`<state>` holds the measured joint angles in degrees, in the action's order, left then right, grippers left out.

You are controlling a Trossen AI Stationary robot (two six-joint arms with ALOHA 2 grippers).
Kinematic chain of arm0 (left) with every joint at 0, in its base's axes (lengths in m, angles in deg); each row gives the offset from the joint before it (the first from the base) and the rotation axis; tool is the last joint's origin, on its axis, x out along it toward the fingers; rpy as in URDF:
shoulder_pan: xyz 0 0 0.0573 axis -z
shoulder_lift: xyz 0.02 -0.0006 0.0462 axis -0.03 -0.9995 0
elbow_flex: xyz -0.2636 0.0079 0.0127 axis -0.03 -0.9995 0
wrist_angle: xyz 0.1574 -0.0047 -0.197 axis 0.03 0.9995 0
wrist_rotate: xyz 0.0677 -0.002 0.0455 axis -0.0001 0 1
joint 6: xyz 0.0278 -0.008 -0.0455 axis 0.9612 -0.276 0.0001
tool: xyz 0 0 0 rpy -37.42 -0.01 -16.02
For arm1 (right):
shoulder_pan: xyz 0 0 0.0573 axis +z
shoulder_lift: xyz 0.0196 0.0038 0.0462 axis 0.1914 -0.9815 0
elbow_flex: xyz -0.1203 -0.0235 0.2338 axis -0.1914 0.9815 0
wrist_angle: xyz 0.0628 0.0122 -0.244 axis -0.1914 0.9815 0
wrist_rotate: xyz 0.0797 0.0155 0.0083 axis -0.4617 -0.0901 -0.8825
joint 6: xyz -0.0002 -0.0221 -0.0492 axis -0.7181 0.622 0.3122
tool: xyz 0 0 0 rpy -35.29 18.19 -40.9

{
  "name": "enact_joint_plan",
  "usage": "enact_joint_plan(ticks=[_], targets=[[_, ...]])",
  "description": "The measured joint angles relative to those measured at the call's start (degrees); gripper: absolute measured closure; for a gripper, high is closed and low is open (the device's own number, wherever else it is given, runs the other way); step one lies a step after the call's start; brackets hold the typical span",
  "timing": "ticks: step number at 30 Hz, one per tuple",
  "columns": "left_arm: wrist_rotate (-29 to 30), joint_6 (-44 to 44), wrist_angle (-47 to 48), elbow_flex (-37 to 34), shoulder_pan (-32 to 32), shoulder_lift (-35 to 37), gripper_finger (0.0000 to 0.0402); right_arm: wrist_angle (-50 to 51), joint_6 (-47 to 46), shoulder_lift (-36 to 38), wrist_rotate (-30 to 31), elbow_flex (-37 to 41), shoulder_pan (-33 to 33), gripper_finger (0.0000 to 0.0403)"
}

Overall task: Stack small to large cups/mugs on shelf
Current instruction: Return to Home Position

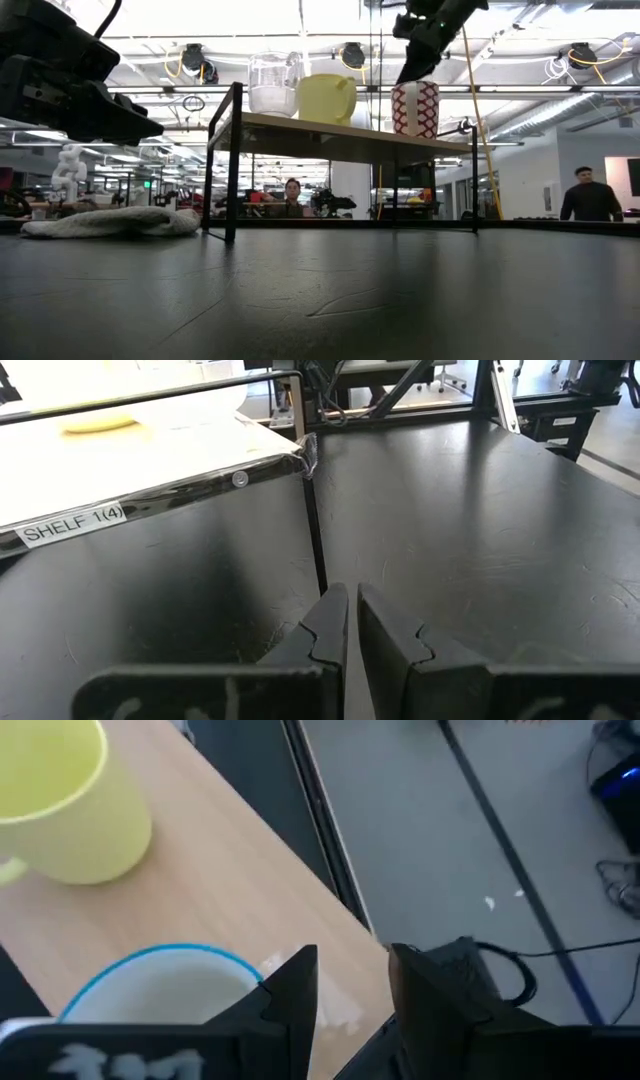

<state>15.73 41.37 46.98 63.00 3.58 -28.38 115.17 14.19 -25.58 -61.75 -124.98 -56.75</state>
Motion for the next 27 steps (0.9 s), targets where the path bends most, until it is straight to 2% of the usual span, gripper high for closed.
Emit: enact_joint_plan(ticks=[4, 8, 11, 15, 19, 23, 27], targets=[[0.0, -0.86, 0.0, 0.0, -0.01, 0.0, 0.0371, -1.79, -0.14, 2.05, 0.01, -0.02, 1.22, 0.0288], [0.02, -1.43, 0.02, 0.0, 0.0, 0.02, 0.0371, -4.35, -4.45, 5.17, -0.09, -0.02, 2.34, 0.03], [0.02, -1.78, 0.08, 0.0, 0.0, 0.0, 0.0371, -4.04, -6.41, 7.99, -0.22, -0.03, 3.99, 0.0324], [0.04, -2.56, 0.09, 0.0, 0.0, 0.0, 0.0371, -0.7, -7.44, 10.85, -0.42, -0.04, 7.19, 0.0385], [0.06, -3.07, 0.09, 0.0, 0.0, 0.01, 0.0371, 5.75, -8.47, 13.46, -0.38, 0.27, 11.27, 0.0395], [0.07, -3.53, 0.13, 0.0, -0.02, 0.0, 0.0371, 9.06, -10.59, 17.18, -0.44, 4.97, 16.69, 0.0401], [0.07, -4.22, 0.13, 0.0, -0.01, 0.02, 0.0371, 7.64, -14.14, 22.68, -0.32, 13.8, 22.13, 0.0402]])
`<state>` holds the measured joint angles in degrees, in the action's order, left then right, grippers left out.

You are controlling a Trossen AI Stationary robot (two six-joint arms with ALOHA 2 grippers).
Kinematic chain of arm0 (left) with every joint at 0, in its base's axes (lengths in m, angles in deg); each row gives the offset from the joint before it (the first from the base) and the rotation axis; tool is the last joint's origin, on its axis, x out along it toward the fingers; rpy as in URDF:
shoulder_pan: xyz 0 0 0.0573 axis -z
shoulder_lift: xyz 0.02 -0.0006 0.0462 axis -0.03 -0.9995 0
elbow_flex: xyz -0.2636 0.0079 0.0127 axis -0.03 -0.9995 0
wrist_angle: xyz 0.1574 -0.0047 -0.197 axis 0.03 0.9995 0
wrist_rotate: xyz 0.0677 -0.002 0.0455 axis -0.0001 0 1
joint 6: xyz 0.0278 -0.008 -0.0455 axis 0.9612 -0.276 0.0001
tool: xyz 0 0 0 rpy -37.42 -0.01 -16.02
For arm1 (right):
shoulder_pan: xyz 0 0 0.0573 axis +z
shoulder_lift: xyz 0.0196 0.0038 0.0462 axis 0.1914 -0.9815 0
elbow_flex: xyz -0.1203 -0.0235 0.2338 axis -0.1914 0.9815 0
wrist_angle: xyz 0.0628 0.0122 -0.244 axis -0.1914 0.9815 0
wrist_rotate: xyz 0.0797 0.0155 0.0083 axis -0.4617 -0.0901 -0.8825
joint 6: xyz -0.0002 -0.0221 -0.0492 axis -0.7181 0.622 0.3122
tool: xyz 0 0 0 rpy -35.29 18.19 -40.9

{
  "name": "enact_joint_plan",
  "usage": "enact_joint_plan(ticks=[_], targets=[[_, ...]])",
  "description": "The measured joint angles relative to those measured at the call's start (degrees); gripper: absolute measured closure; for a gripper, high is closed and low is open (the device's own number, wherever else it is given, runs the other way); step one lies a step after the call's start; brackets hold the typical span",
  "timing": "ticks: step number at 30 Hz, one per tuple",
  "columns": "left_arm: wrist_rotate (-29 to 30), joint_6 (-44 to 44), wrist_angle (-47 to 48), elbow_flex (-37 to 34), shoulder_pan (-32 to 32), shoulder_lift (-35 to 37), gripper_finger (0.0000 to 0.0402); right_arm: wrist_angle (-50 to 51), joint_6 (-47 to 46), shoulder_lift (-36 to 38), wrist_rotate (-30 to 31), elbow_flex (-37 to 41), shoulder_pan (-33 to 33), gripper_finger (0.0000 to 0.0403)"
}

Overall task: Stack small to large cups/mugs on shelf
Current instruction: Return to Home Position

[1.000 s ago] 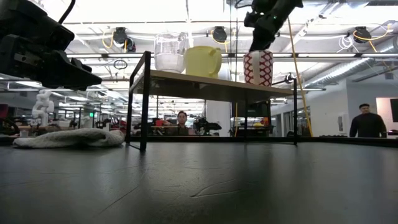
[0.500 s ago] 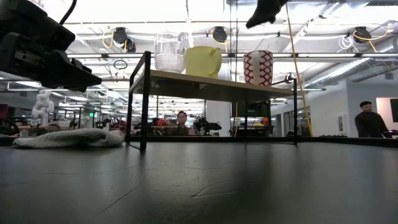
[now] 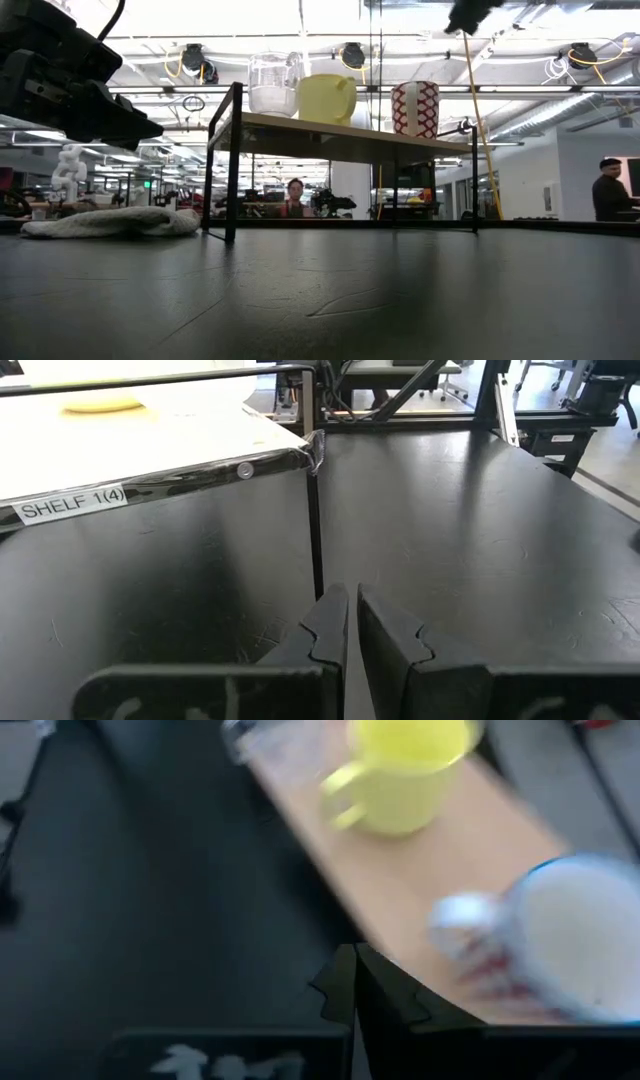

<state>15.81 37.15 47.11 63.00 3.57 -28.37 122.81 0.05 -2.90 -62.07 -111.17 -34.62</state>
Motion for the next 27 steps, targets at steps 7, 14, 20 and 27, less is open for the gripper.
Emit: enact_joint_plan(ticks=[7, 14, 20, 27], targets=[[0.02, -0.62, 0.42, -0.02, -0.01, -0.02, 0.0371, -6.3, -3.84, 13.71, 0.07, 18.63, 5.28, 0.0403], [0.0, 0.28, -1.61, 0.0, 0.01, 0.01, 0.0371, -15.92, -6.99, 27.23, 0.07, 31.79, 5.34, 0.0403], [-3.05, 2.76, -6.15, 0.0, 0.56, 0.01, 0.0371, -17.81, -7.54, 37.24, -0.08, 39.61, 5.34, 0.0403], [-1.45, 4.88, -6.62, -0.01, 2.49, 0.03, 0.0371, -18.73, -10.17, 46.08, -0.1, 44.05, 5.32, 0.0403]])
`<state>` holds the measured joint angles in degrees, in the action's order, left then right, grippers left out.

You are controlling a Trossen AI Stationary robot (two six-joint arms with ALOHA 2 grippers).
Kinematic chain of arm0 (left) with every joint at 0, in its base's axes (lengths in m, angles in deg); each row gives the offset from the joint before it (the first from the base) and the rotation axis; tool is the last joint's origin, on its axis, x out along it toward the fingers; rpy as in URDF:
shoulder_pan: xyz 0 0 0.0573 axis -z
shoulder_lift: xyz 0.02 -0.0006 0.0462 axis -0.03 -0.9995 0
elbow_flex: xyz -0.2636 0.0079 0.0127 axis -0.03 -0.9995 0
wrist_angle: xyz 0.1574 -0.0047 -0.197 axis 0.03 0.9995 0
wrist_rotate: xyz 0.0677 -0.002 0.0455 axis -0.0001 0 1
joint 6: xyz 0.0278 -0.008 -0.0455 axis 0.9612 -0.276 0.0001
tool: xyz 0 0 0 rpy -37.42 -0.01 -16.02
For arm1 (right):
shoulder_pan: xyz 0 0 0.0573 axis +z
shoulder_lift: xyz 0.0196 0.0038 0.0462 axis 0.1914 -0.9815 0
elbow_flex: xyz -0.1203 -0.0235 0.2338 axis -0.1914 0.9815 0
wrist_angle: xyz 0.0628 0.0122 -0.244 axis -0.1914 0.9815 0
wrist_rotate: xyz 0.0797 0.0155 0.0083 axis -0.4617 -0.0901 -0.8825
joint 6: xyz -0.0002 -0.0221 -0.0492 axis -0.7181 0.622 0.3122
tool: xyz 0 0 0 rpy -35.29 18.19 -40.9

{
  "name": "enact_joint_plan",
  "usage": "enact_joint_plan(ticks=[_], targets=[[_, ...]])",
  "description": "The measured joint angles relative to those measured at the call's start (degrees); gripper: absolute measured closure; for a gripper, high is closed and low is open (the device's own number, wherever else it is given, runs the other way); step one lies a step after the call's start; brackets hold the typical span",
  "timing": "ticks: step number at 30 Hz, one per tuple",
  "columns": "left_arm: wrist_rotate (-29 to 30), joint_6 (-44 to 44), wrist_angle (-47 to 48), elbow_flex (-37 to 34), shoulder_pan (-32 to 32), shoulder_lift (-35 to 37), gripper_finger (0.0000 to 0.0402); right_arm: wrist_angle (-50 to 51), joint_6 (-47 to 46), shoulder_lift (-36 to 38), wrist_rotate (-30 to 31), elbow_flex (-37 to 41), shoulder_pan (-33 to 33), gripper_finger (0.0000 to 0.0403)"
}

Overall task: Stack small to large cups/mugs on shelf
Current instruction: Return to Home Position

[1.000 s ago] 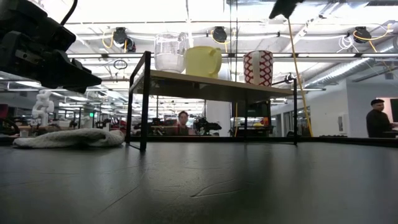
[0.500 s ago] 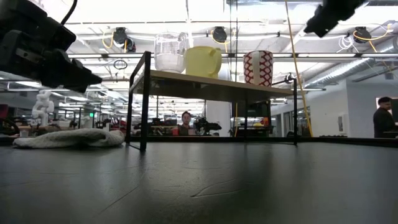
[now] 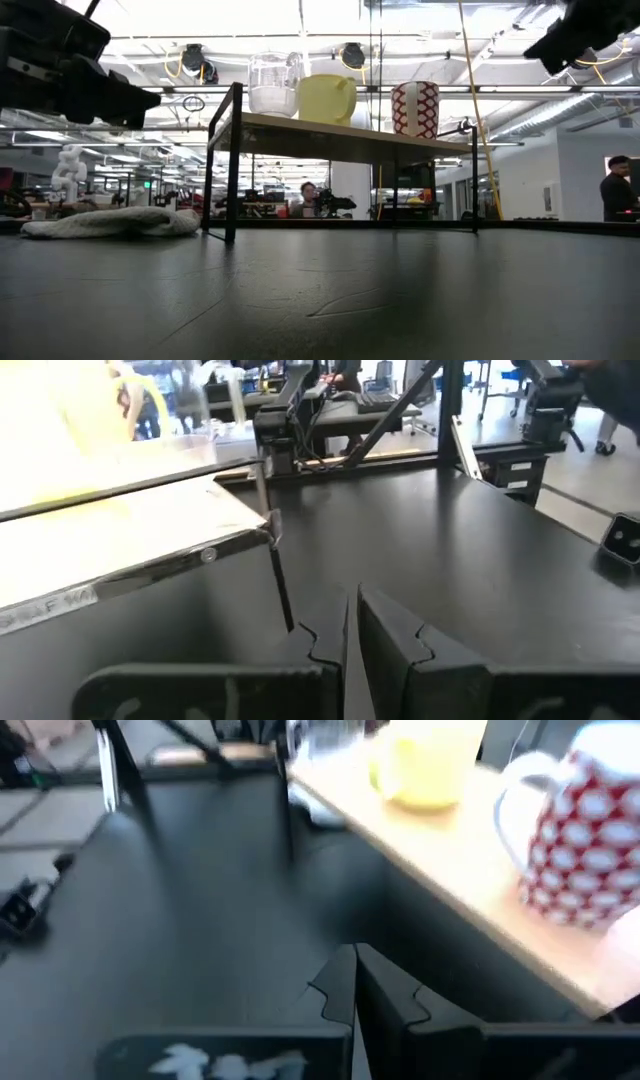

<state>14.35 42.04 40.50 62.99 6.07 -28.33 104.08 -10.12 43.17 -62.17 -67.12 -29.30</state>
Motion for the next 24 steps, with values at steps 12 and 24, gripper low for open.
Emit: enact_joint_plan(ticks=[12, 24], targets=[[4.99, 0.97, -2.74, -0.01, 3.31, 0.08, 0.0371, -1.4, -2.3, 9.0, 1.47, 0.6, 0.0, 0.0403], [5.34, 0.65, -2.7, -0.01, 5.93, 0.08, 0.0371, -4.09, -5.01, 6.71, 12.42, 2.64, -0.02, 0.0403]])
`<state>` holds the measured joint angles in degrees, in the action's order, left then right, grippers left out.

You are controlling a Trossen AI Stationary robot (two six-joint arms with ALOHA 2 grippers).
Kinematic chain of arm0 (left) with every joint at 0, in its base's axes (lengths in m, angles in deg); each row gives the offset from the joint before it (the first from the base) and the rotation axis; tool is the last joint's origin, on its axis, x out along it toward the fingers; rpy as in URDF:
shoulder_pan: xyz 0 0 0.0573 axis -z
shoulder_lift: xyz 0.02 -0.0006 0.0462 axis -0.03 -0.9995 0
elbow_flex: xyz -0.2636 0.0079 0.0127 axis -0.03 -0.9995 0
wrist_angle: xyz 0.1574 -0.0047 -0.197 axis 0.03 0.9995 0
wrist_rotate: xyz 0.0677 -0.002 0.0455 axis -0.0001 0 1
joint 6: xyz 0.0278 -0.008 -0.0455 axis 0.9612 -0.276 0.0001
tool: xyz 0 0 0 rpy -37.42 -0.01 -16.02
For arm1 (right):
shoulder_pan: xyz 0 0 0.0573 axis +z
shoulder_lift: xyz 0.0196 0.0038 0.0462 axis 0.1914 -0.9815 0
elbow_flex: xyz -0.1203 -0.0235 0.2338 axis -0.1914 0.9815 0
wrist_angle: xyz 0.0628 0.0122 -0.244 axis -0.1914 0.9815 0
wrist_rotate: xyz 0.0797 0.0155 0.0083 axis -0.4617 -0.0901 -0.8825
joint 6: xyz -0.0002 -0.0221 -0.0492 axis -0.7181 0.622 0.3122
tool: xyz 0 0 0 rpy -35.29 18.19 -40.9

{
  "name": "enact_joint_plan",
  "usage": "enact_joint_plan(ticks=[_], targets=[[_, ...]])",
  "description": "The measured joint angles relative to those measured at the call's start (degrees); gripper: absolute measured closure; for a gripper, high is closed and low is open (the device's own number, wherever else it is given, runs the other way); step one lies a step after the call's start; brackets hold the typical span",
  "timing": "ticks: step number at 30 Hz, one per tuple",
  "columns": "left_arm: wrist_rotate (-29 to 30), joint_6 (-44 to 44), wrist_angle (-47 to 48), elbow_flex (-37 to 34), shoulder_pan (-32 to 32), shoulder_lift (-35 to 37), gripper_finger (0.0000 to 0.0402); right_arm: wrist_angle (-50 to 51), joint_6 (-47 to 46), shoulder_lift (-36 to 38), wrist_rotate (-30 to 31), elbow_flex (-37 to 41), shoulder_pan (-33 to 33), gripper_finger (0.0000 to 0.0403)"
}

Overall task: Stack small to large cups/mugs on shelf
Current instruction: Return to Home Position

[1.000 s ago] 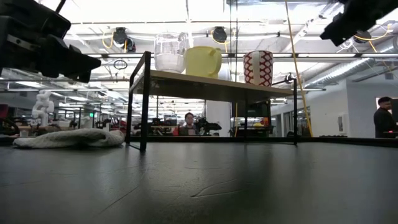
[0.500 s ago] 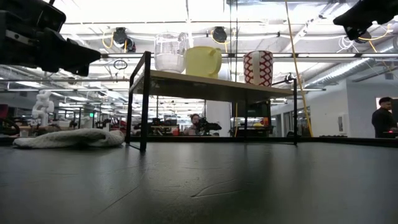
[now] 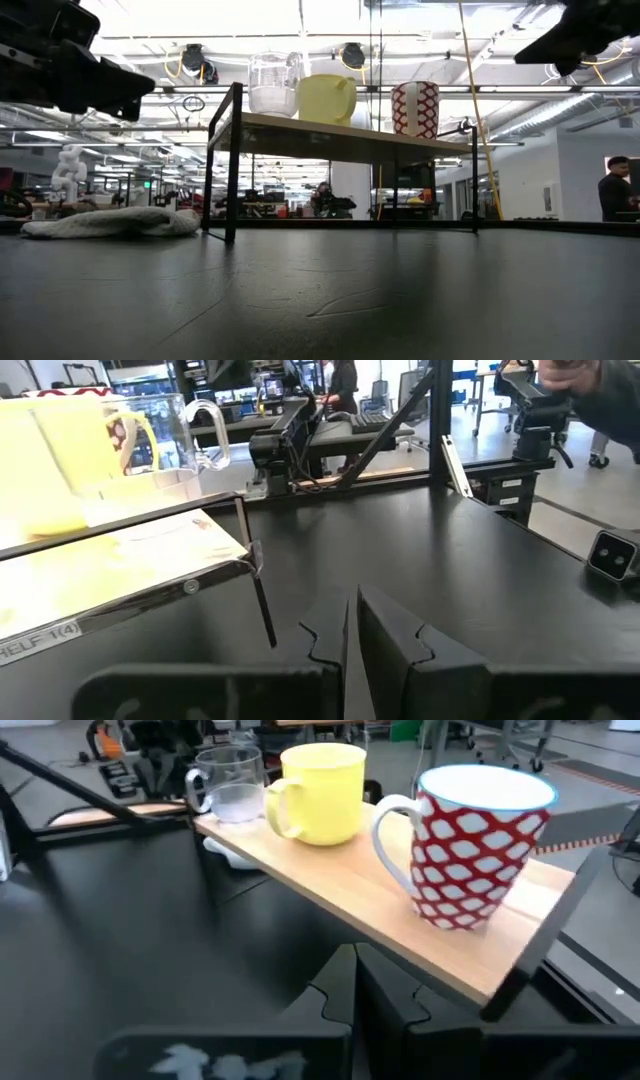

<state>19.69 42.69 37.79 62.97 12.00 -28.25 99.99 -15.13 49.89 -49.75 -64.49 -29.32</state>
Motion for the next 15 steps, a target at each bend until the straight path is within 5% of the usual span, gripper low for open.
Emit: enact_joint_plan(ticks=[15], targets=[[0.33, -1.02, -0.67, 0.01, 4.13, 0.0, 0.0371, -16.22, -8.66, -1.06, -3.21, 11.07, 0.04, 0.0403]])
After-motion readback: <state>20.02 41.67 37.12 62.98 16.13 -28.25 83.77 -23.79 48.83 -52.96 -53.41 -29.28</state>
